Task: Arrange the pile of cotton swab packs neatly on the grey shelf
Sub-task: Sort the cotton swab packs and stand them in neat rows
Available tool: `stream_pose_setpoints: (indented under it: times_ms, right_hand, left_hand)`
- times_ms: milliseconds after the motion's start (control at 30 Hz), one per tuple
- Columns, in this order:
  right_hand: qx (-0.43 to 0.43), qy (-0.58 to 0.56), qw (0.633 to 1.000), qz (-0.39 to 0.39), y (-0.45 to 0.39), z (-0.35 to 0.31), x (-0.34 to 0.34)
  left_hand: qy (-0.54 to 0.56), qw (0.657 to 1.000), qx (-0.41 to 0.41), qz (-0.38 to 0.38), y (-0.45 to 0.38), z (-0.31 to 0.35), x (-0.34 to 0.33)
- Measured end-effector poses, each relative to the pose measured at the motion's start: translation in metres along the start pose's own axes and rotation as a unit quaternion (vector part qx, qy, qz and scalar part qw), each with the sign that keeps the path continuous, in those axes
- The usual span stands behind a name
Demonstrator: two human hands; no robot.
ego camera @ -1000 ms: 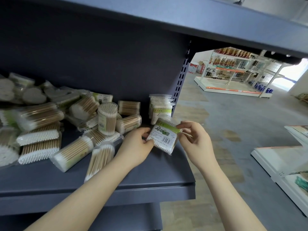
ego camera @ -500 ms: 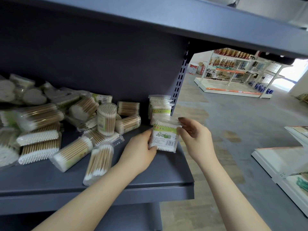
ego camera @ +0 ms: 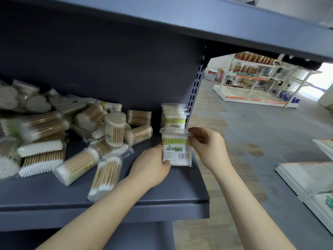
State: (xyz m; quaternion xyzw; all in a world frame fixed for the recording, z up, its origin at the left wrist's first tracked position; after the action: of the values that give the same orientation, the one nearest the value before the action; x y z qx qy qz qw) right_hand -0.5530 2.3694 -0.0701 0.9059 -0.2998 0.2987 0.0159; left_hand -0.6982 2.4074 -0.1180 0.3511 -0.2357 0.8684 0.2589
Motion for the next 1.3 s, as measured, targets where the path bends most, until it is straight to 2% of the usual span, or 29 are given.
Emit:
stream_pose_setpoints:
  times_ms: [167, 267, 600, 900, 1300]
  right_hand:
    - [-0.009, -0.011, 0.999, -0.035, -0.008, 0.009, -0.005]
    - [-0.004, -0.017, 0.999, -0.048, -0.013, 0.012, -0.005]
    - [0.034, -0.052, 0.998, -0.029, -0.029, 0.022, -0.016]
    - [0.088, 0.019, 0.996, 0.023, -0.057, 0.016, -0.022]
    - [0.152, 0.152, 0.976, 0.042, -0.067, 0.020, -0.045]
  left_hand:
    - [-0.014, 1.000, 0.000, 0.005, -0.005, -0.001, 0.001]
    - [-0.069, 0.998, 0.007, 0.002, -0.008, -0.006, 0.002]
    - [-0.219, 0.974, 0.022, 0.048, -0.022, -0.016, 0.020]
    - [-0.265, 0.964, -0.015, 0.010, -0.036, -0.021, 0.018]
    - [-0.292, 0.956, -0.023, 0.023, -0.047, -0.022, 0.022]
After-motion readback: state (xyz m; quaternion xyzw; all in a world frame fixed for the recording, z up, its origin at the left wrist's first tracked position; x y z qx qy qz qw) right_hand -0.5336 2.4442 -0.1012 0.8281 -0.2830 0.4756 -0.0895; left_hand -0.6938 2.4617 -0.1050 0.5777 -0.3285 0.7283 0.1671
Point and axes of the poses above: each hand's wrist, its own y-axis away from the middle knuckle, its own x-axis out of the back of the hand, z = x × y, the point moved 10 cm from there along -y, towards the middle knuckle, and after that the axes turned 12 degrees about -x, right-handed, at the moved point
